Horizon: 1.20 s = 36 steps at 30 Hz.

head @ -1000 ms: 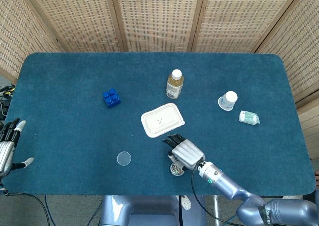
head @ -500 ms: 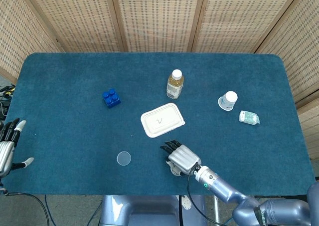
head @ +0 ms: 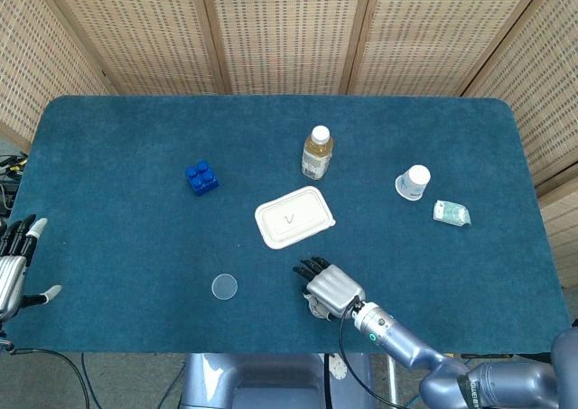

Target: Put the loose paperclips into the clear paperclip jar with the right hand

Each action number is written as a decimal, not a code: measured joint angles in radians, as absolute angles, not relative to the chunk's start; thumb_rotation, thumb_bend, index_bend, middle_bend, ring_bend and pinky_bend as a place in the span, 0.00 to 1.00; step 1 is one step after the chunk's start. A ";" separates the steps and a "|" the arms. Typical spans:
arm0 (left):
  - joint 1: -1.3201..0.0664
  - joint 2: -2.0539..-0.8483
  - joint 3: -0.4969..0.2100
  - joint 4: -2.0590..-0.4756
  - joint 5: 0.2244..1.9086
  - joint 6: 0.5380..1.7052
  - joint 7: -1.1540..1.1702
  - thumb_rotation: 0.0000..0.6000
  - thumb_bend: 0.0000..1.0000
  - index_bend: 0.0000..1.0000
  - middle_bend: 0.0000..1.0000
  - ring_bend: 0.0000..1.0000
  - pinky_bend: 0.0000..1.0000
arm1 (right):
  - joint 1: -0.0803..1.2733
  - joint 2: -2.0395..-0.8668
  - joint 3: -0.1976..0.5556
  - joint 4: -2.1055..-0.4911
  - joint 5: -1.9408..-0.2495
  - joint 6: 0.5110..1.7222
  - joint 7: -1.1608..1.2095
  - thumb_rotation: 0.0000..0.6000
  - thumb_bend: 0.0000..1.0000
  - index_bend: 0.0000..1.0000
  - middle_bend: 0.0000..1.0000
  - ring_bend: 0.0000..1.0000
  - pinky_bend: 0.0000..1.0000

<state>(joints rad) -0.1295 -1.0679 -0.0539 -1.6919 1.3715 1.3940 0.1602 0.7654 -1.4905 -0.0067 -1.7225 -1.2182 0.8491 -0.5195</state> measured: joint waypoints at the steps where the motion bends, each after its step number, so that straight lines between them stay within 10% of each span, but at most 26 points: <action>1: -0.129 -1.068 -0.054 -1.692 1.372 1.394 0.160 1.00 0.00 0.00 0.00 0.00 0.00 | 0.766 -1.491 -0.007 -1.722 -1.217 0.849 -0.521 1.00 0.42 0.65 0.10 0.00 0.09; 7: -0.129 -1.067 -0.054 -1.691 1.372 1.395 0.158 1.00 0.00 0.00 0.00 0.00 0.00 | 0.768 -1.491 -0.013 -1.718 -1.218 0.849 -0.531 1.00 0.32 0.52 0.10 0.00 0.09; 28: -0.125 -1.066 -0.053 -1.692 1.378 1.405 0.156 1.00 0.00 0.00 0.00 0.00 0.00 | 0.717 -1.373 -0.009 -1.797 -1.309 0.960 -0.457 1.00 0.32 0.49 0.10 0.00 0.09; 36: -0.113 -1.064 -0.049 -1.691 1.391 1.430 0.162 1.00 0.00 0.00 0.00 0.00 0.00 | 0.551 -1.283 -0.049 -1.709 -1.442 1.227 -0.271 1.00 0.00 0.01 0.00 0.00 0.00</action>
<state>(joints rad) -0.1128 -1.0641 -0.0487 -1.6909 1.3907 1.4303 0.1623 0.5510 -1.2832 -0.0487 -1.7089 -1.4424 1.2269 -0.2705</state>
